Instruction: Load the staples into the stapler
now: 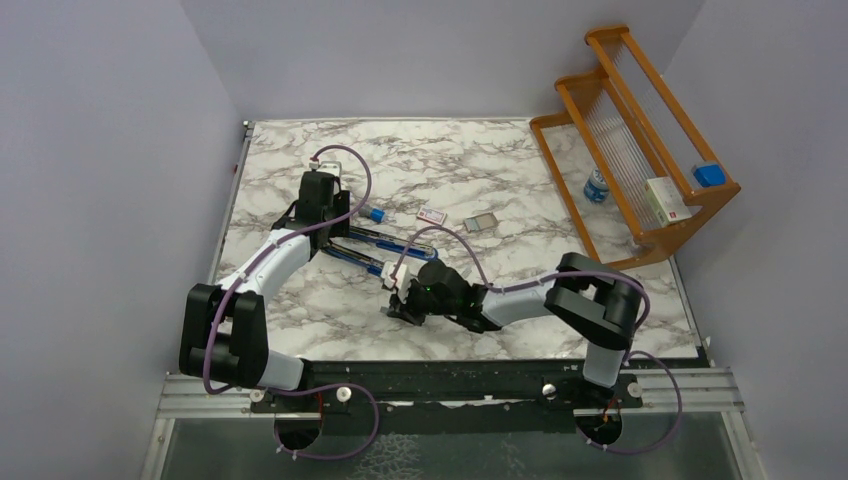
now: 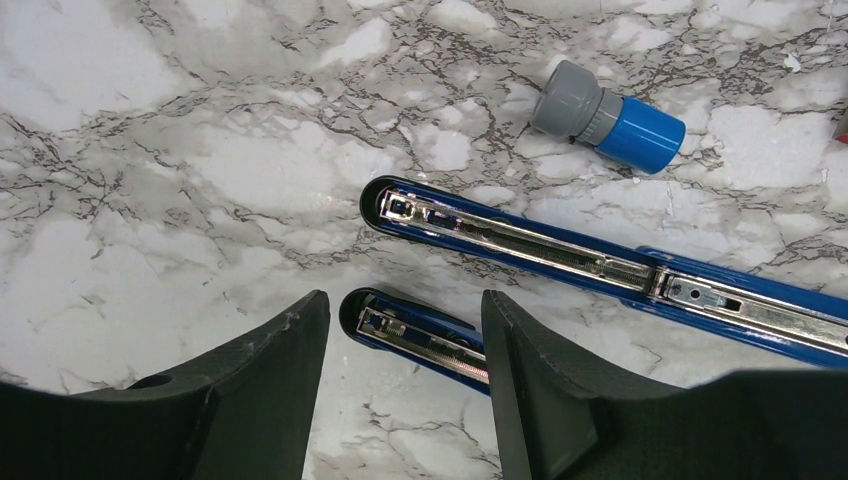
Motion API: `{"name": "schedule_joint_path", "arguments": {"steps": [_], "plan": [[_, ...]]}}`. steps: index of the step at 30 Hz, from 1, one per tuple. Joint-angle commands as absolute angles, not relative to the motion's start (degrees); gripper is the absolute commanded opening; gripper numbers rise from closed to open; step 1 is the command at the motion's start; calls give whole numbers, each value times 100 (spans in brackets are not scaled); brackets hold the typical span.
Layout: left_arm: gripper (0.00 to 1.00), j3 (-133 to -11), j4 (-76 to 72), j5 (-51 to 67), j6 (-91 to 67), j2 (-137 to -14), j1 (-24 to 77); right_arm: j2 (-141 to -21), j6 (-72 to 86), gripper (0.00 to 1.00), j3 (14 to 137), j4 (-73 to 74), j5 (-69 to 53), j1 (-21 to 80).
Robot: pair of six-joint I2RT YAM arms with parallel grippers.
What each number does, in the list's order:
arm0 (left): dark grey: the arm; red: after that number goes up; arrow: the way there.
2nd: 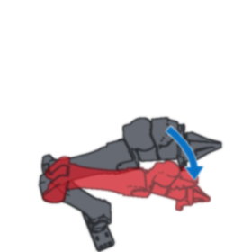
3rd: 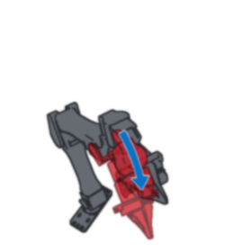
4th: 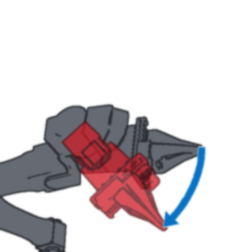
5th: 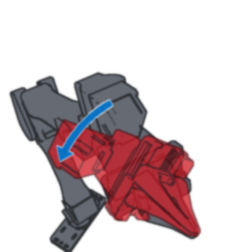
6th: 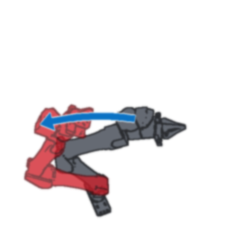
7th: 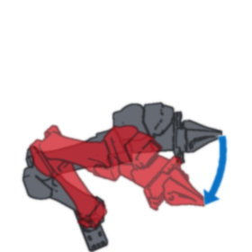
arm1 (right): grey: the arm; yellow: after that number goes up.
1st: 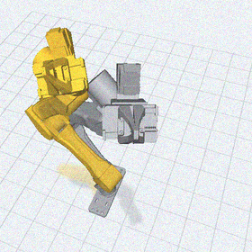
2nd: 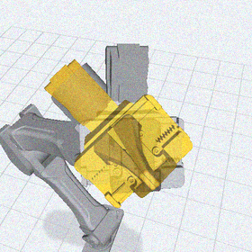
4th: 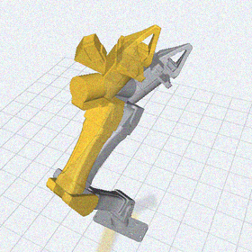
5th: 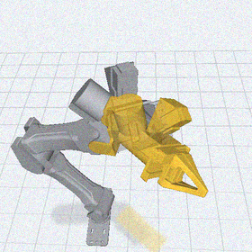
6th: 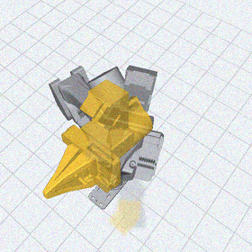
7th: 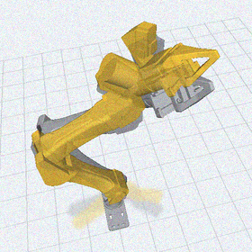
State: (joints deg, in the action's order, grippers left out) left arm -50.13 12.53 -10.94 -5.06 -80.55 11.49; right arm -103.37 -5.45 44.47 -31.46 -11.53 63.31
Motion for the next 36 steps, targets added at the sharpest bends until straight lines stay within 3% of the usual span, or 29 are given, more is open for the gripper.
{"name": "schedule_joint_path", "arguments": {"steps": [1,16,20,23,36], "plan": [[61,-5195,1230,-1157,-468,-7865,1169,-10646,-771,8,4899,-3660,-1685,6349],[61,-5187,1233,-1205,-431,-7848,1217,-11633,-1084,16,5660,-3351,-1863,6348],[61,-5186,1232,-1213,-414,-7844,1235,-11650,-1047,29,5598,-3387,-1838,6352],[61,-5187,1245,-1213,-411,-7841,1246,-11621,-1038,33,5500,-3411,-1830,6353],[61,-5190,1252,-1274,-365,-7817,1283,-11818,-1108,36,4960,-4025,-2066,6346]]}}
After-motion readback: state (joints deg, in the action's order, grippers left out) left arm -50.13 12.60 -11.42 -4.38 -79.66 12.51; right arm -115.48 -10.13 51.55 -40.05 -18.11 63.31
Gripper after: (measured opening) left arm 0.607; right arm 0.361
